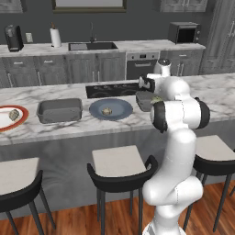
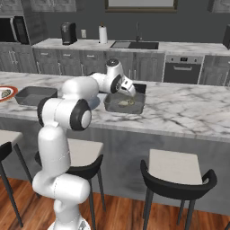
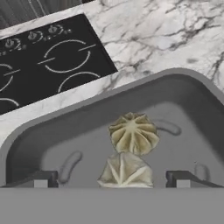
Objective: Place two dumplings into each of the tupperware containers and then place the containers in the fridge.
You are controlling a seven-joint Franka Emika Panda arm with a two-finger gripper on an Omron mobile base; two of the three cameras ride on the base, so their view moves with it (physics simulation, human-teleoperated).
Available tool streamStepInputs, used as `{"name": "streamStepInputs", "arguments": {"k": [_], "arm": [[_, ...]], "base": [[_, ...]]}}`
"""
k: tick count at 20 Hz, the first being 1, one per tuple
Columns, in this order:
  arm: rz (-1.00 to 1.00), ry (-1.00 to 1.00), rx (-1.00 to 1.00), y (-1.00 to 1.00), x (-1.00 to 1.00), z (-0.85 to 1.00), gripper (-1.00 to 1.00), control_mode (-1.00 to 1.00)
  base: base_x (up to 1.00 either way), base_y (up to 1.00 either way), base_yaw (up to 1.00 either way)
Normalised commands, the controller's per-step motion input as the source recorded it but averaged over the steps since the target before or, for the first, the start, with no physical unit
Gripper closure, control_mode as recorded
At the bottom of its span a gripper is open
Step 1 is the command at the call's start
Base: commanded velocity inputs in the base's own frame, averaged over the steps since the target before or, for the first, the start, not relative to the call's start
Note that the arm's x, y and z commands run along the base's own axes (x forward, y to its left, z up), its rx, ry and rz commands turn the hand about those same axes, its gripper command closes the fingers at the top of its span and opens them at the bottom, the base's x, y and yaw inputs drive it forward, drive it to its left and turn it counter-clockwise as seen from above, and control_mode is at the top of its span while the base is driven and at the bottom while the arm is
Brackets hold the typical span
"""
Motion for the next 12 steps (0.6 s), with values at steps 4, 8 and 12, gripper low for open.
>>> {"name": "streamStepInputs", "arguments": {"k": [4,8,12], "arm": [[0.66,-0.01,0.0,0.02,-0.28,0.13,-1.0,-1.0],[0.71,0.0,-0.07,0.02,-0.45,0.13,-1.0,-1.0],[0.61,0.02,-0.16,0.03,-0.51,0.42,-1.0,-1.0]], "base": [[0.0,0.0,0.0],[0.0,0.0,0.0],[0.0,0.0,0.0]]}}
